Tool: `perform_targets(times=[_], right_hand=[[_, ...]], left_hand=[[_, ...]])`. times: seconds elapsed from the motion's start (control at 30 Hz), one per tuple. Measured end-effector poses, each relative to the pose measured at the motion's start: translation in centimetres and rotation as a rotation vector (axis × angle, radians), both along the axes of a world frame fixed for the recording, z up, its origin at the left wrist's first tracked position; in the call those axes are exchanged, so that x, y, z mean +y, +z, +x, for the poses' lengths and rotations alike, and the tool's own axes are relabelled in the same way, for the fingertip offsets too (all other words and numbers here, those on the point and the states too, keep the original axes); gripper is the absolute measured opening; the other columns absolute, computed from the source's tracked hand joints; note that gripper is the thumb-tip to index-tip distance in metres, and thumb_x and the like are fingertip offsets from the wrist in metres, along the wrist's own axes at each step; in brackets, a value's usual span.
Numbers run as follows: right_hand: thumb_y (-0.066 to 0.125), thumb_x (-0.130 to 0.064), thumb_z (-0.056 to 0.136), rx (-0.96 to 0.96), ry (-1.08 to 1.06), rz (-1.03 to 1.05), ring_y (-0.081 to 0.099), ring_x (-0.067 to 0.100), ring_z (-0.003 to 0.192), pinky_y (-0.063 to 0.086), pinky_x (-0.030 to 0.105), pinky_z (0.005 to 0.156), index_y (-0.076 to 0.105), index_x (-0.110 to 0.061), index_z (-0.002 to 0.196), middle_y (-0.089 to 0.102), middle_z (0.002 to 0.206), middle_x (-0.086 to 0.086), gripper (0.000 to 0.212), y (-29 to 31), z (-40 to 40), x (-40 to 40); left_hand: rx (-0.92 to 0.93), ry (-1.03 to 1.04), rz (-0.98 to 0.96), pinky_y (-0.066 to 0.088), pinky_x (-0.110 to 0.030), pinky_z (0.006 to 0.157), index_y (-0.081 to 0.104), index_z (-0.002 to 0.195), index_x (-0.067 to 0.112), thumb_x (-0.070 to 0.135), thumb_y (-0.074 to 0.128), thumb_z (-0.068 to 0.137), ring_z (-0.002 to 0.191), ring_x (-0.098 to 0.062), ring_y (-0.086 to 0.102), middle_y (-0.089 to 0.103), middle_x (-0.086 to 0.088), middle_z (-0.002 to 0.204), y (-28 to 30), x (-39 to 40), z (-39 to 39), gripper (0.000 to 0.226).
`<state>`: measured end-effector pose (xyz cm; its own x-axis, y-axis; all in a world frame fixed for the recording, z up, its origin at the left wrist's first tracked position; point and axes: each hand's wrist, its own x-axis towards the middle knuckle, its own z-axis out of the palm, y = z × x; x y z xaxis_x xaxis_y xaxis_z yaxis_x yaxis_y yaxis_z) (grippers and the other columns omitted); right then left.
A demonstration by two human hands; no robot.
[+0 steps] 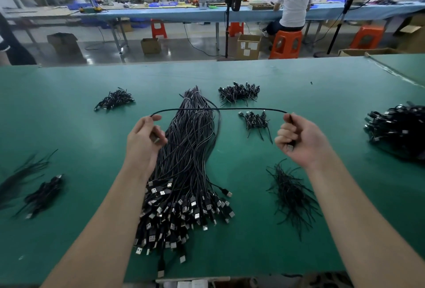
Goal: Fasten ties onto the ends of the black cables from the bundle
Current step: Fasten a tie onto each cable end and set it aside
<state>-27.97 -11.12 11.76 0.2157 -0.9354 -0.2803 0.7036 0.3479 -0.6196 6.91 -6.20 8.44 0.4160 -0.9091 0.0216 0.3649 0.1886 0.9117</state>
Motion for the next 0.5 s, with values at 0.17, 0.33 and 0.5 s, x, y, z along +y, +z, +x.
perform_targets(times=[0.17, 0.33, 0.5], right_hand=[[0.041, -0.013, 0.101, 0.156, 0.152, -0.021, 0.029, 0.008, 0.051, 0.029, 0.02, 0.049, 0.065, -0.003, 0.109, 0.037, 0.061, -0.004, 0.027, -0.8, 0.6, 0.7], [0.05, -0.008, 0.102, 0.452, 0.331, -0.147, 0.046, 0.008, 0.054, 0.045, 0.019, 0.05, 0.062, 0.005, 0.121, 0.06, 0.071, 0.002, 0.026, -0.9, 2.1, 1.6], [0.057, -0.007, 0.1, 0.564, 0.368, -0.146, 0.072, 0.019, 0.071, 0.06, 0.029, 0.064, 0.054, 0.002, 0.121, 0.076, 0.088, 0.015, 0.022, -0.3, 4.7, 2.3]], left_hand=[[-0.634, 0.281, 0.394, 0.044, -0.026, 0.055, 0.065, 0.122, 0.009, 0.016, 0.045, 0.105, 0.064, -0.012, 0.05, 0.064, -0.003, 0.094, -1.6, -1.3, 1.4, 0.027], [-1.494, 0.082, 0.742, 0.041, -0.046, 0.103, 0.05, 0.141, 0.019, 0.011, 0.047, 0.094, 0.129, -0.034, 0.041, 0.042, -0.013, 0.147, -2.5, -0.7, -0.7, 0.048], [-1.596, -0.036, 0.159, 0.035, -0.043, 0.115, 0.044, 0.15, 0.024, 0.007, 0.053, 0.095, 0.139, -0.018, 0.041, 0.042, 0.003, 0.156, -0.5, 0.7, -5.8, 0.058]])
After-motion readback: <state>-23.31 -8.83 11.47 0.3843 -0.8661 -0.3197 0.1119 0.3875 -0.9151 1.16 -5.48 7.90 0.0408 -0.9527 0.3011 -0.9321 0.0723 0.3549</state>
